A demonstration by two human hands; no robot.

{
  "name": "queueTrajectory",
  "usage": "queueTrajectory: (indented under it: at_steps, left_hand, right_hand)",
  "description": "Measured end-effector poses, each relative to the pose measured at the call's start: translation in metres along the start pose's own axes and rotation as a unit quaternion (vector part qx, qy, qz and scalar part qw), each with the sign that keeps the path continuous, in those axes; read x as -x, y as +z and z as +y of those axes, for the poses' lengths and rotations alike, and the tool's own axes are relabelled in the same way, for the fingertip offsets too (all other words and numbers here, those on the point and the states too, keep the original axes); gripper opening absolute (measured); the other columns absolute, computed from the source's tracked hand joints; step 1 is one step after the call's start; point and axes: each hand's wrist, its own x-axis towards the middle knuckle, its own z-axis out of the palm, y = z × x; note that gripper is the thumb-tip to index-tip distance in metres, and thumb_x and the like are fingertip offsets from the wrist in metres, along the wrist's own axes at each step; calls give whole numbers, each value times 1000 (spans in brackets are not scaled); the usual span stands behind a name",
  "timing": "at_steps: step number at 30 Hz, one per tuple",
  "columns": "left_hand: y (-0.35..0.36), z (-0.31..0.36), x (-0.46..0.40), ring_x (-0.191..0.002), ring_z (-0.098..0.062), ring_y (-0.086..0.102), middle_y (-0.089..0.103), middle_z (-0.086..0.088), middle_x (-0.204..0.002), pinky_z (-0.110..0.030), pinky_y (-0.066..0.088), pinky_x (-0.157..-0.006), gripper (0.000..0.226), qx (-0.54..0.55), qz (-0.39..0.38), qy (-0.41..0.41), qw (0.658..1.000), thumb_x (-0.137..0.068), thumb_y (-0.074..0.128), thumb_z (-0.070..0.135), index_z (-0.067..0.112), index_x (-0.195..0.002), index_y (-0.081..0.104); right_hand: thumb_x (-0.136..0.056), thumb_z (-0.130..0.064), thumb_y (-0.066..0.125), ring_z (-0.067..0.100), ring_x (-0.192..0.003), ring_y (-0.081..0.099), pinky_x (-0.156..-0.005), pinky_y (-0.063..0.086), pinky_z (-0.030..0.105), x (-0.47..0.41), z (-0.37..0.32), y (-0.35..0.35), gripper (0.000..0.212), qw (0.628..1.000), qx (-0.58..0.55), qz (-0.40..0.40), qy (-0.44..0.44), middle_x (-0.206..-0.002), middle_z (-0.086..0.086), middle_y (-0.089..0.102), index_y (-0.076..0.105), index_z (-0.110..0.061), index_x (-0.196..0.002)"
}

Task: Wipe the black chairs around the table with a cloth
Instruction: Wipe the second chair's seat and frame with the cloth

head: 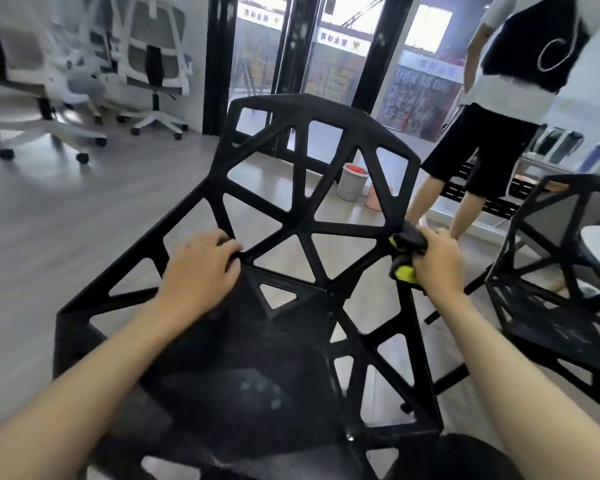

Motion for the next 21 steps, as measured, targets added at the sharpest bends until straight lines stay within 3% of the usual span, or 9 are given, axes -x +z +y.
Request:
queueTrajectory:
  at_steps: [2,3,6,8,11,14,19,21]
  left_hand:
    - [2,-43,-47,-121,-42,55,58,-16,-136,-57,44,-100,44,-45,62,-46,996,-89,70,22,15,-131,67]
    - [2,-64,-65,-127,-44,51,52,-21,-143,-61,40,-105,53,-59,54,-86,993,-87,73,23,12,-138,61]
    - [6,-101,-94,-144,-41,39,36,-18,-161,-62,30,-117,84,-9,-45,-209,977,-94,69,47,17,-160,29]
    - [11,-104,-96,-146,-40,39,33,-12,-166,-57,35,-116,93,96,-111,-238,960,-96,63,56,24,-166,11]
    - [10,-101,-90,-142,-39,47,42,-8,-162,-54,43,-108,94,144,-97,-198,965,-93,60,66,38,-165,6]
    - [9,-102,-84,-143,-29,48,42,6,-162,-51,44,-107,90,151,-63,-146,976,-90,60,71,46,-162,13]
    - [18,-113,-82,-142,-23,50,40,21,-160,-51,49,-103,85,124,-57,-99,986,-87,59,77,59,-156,13]
    - [20,-116,-83,-139,-25,52,43,17,-160,-50,51,-101,86,120,-60,-99,986,-86,60,75,59,-156,12]
  right_hand:
    - [-90,1,57,36,-99,56,-76,44,39,3,10,10,37,998,-56,3,35,-104,10,59,67,-16,-121]
    - [-89,2,57,36,-99,56,-76,42,37,3,13,13,38,997,-72,9,41,-104,9,59,67,-16,-121]
    - [-88,2,58,30,-104,52,-77,40,36,5,11,16,44,995,-92,39,-7,-107,2,59,70,-22,-123]
    - [-87,-1,61,26,-101,51,-76,44,38,0,4,13,44,993,-81,55,-62,-107,-1,60,72,-25,-122]
    - [-88,-8,68,25,-98,51,-74,49,40,-31,-9,10,38,991,-30,77,-106,-106,-1,59,71,-28,-120]
    - [-86,-9,66,29,-98,53,-74,52,44,-81,-29,5,38,985,-14,108,-133,-109,4,58,70,-26,-120]
    - [-74,0,64,34,-102,51,-76,40,36,-122,-71,1,52,986,-13,161,-38,-115,7,55,70,-24,-119]
    - [-71,3,63,34,-104,51,-81,46,40,-93,-65,18,57,985,-8,168,-43,-117,9,55,69,-23,-122]
